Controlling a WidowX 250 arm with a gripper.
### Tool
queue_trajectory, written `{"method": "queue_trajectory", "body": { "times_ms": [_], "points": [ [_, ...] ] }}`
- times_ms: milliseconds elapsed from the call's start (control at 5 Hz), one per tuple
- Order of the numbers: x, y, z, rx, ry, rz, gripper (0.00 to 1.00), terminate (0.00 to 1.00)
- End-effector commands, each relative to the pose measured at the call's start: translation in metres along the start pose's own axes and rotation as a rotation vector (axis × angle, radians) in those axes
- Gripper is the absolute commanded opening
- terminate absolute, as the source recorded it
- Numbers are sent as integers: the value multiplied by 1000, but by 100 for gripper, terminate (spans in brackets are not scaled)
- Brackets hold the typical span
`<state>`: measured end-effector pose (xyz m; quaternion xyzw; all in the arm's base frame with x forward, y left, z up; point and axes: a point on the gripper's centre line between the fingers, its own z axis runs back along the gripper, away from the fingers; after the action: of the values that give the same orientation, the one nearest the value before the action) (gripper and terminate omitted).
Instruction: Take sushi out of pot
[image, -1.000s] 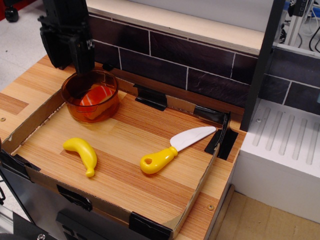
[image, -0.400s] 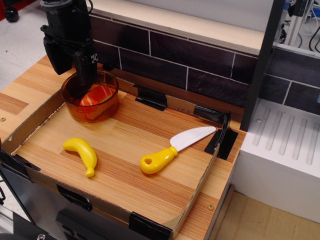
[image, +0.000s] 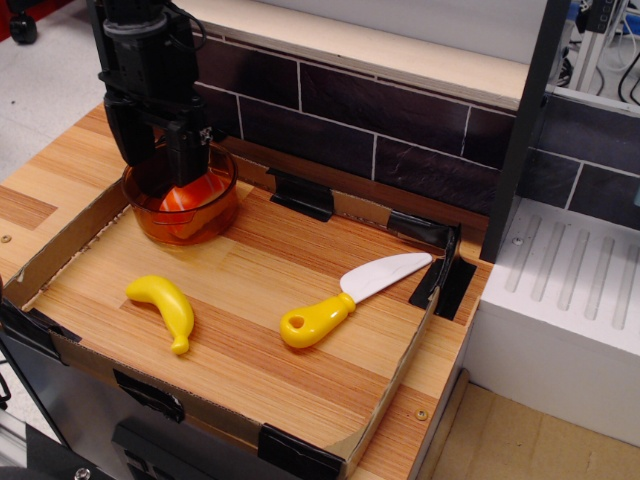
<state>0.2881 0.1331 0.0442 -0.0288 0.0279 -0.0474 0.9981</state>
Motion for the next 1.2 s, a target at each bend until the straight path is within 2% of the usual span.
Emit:
{"method": "queue_trajectory", "body": {
  "times_ms": [0,400,600,1000],
  "points": [
    [7,4,3,50,-38,0,100,0],
    [8,6,-4,77,-43,11,100,0],
    [6,5,-5,97,-62,4,0,0],
    [3,6,4,93,-82,8,0,0]
  ]
}}
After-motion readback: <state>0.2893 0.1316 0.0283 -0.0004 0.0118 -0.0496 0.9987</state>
